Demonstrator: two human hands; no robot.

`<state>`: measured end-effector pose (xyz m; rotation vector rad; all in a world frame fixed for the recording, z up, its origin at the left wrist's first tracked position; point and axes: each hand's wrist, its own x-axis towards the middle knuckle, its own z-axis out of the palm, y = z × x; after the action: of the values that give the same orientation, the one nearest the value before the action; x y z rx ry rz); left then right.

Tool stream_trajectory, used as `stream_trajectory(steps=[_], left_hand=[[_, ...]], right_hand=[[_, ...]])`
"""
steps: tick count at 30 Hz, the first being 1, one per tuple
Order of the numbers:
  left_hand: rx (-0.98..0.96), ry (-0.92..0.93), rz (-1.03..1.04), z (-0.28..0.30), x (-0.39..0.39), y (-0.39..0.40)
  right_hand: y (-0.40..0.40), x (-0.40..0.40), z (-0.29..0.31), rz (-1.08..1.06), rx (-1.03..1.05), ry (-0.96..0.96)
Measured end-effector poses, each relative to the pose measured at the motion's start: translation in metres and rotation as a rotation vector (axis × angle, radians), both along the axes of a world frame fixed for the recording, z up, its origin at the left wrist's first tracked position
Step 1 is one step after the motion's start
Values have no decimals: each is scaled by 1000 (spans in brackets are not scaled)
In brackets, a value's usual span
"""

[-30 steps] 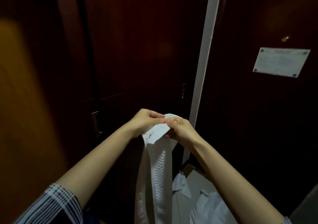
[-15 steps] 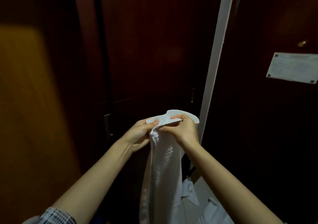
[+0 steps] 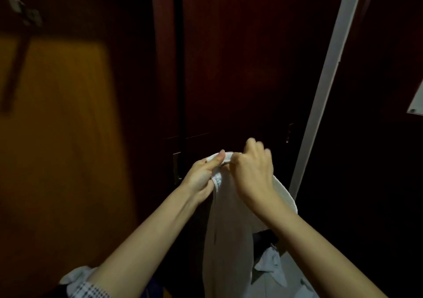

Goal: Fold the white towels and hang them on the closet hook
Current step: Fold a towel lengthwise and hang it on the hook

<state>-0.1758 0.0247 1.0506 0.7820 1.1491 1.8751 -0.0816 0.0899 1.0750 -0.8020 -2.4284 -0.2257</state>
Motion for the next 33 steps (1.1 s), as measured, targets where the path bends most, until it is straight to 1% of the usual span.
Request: stream_trajectory(steps=[3, 6, 8, 10, 12, 14, 16, 18, 23, 28, 30, 33], left_hand=[[-84, 67, 43, 2, -11, -14], [-132, 67, 88, 0, -24, -31], [-137, 40, 140, 0, -33, -44], [-143, 19, 199, -2, -44, -59], [-153, 36, 214, -6, -56, -73], [-176, 92, 201, -9, -63, -84], [-194, 128, 185, -13, -66, -90], [-188, 120, 187, -16, -66, -93], [-103, 122, 218, -14, -74, -108], [-69, 162, 255, -4, -81, -121], [-60, 160, 266, 0, -83, -126], [-41, 103, 271, 4, -84, -132]], right_hand=[[-10, -5, -1, 107, -391, -15], [-23, -13, -12, 231, -588, 85], [-29, -19, -18, 282, -670, 98], [-31, -28, -19, 374, -618, 7], [-34, -36, -17, 490, -578, -74], [-43, -44, -12, 637, -679, -114], [-54, -53, -8, 757, -786, -116], [-61, -61, -9, 790, -779, -98], [-67, -77, -16, 711, -710, 39], [-80, -91, -19, 721, -866, 322], [-87, -96, -18, 729, -881, 381], [-91, -102, -11, 730, -935, 431]])
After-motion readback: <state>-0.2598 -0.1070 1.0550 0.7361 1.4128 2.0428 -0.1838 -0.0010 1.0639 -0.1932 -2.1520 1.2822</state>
